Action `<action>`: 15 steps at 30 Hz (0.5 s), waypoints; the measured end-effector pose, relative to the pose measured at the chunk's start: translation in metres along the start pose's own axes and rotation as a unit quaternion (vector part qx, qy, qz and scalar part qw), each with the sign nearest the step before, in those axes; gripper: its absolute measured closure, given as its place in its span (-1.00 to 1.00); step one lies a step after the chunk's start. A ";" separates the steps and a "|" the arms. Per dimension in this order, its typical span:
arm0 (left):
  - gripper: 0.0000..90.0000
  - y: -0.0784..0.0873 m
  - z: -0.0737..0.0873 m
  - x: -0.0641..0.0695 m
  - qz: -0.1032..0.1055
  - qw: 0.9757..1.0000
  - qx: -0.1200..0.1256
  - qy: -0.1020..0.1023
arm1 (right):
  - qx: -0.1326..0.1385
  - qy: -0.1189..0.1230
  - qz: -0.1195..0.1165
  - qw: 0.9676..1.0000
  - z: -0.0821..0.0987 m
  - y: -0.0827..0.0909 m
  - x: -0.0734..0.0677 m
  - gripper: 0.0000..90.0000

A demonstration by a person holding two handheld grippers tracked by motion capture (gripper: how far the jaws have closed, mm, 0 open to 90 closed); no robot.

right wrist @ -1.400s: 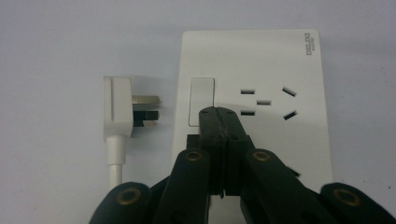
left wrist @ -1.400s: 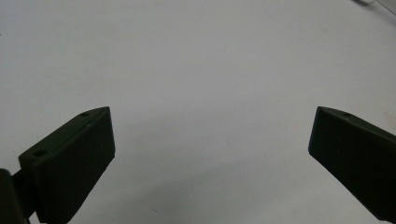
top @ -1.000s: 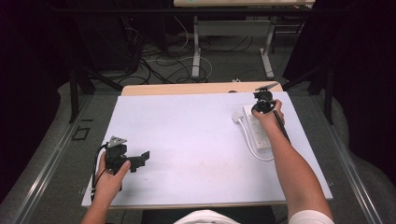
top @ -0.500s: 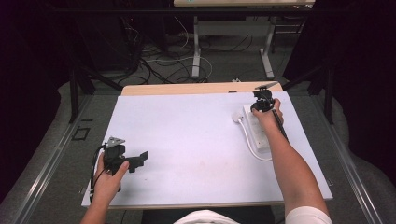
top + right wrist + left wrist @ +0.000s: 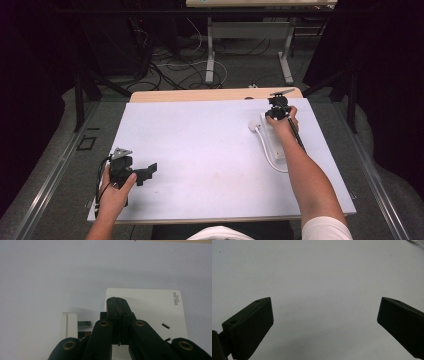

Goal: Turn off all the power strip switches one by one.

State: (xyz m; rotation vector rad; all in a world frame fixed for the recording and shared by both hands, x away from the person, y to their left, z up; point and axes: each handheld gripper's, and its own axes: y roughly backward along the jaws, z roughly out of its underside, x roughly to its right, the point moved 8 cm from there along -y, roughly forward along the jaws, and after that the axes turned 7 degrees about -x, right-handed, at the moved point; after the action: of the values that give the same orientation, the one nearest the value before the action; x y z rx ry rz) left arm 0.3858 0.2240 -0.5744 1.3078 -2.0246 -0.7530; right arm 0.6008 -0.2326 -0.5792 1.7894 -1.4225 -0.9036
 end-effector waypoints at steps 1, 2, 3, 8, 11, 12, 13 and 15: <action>-0.99 0.000 0.000 0.000 0.002 1.000 -0.003 -0.002 | -0.003 -0.002 0.000 1.000 0.001 -0.001 0.000 1.00; -0.99 0.000 0.000 0.000 0.002 1.000 -0.003 -0.002 | -0.003 -0.003 0.001 1.000 0.001 -0.002 0.000 1.00; -0.99 0.001 0.000 0.000 0.002 1.000 -0.005 -0.002 | -0.003 -0.004 0.000 1.000 0.001 -0.002 0.000 1.00; -0.99 -0.002 0.000 0.001 0.002 1.000 -0.001 -0.003 | -0.004 0.005 0.006 1.000 0.002 -0.002 0.000 1.00; -0.99 -0.001 0.001 0.002 0.003 1.000 -0.009 -0.006 | -0.007 0.005 0.007 1.000 0.003 -0.002 -0.001 1.00; -0.99 -0.001 0.000 0.003 0.003 1.000 -0.006 -0.004 | -0.004 0.004 0.008 1.000 0.003 -0.002 -0.001 1.00; -0.99 -0.001 0.000 0.003 0.003 1.000 -0.003 -0.005 | -0.004 0.005 0.010 1.000 0.003 -0.002 0.000 1.00; -0.99 -0.001 0.000 0.003 0.003 1.000 -0.002 -0.005 | -0.005 0.005 0.009 1.000 0.003 -0.002 0.000 1.00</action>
State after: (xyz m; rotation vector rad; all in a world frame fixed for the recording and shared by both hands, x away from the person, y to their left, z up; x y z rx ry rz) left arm 0.3855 0.2213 -0.5740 1.2968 -2.0331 -0.7610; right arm 0.5993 -0.2322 -0.5827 1.7678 -1.4231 -0.8894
